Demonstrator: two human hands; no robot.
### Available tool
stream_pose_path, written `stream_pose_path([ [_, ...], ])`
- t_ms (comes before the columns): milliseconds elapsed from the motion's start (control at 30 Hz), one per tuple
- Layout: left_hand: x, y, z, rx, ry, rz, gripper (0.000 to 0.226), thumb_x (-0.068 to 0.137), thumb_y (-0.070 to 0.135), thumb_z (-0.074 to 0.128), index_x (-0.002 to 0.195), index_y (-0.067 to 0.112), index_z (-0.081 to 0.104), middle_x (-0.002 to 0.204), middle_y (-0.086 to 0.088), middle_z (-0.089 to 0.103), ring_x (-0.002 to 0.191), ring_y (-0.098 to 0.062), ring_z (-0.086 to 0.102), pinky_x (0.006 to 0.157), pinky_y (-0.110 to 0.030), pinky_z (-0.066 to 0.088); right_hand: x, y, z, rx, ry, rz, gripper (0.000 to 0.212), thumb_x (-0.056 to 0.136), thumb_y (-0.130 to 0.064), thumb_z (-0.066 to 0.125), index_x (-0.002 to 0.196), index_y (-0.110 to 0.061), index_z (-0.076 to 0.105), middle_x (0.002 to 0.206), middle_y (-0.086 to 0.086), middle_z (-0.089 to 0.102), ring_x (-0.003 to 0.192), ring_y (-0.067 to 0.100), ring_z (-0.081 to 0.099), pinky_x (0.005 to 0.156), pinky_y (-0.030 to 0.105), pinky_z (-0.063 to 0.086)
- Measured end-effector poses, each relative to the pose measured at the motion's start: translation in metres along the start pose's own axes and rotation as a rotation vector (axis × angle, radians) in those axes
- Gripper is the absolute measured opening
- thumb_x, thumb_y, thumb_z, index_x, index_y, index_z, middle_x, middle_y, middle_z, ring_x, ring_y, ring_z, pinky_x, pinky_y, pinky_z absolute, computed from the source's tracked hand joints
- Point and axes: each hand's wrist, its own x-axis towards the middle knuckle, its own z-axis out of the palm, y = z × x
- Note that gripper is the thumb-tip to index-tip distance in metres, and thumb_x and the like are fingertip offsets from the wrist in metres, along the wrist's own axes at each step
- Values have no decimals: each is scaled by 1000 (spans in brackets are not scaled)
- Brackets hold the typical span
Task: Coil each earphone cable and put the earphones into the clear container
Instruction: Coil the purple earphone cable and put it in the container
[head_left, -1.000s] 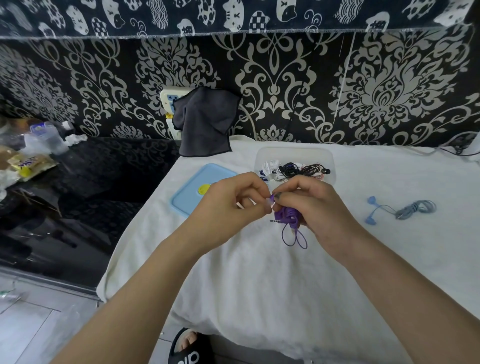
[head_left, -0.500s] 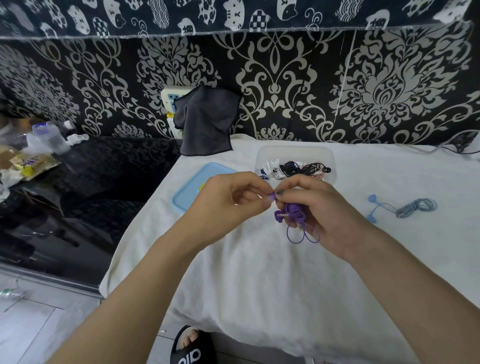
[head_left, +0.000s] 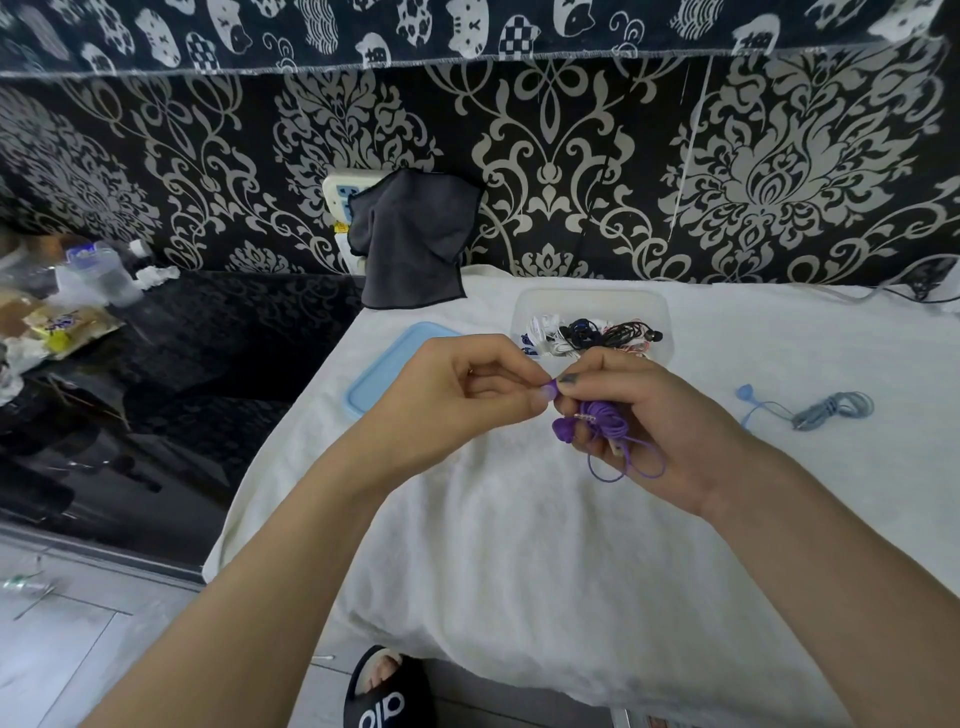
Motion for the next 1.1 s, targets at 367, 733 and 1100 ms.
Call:
stream_pose_path([
  [367,2,-1,3,54,48,50,4,87,-1,75,88,1,71,90,-12,77,84,-21,73,86,-33,58,-1,5,7,91,55,-22,18,90,0,61,75,-8,60,68,6,63,56,14,58,55,21,46],
  [733,0,2,0,-121,-20,-42,7,87,-4,71,86,2,68,89,-9,73,90,-22,68,91,-33,53,-6,2,11,128,30,18,17,92,-1,60,76,-9,60,69,4,63,57,11,56,53,17,48],
  [1100,1,7,5,-196,-6,-43,6,90,9,69,91,5,65,94,-22,73,93,-30,65,96,-52,49,-6,4,12,468,-118,167,4,85,-7,58,82,-6,60,70,3,54,56,10,50,50,17,35],
])
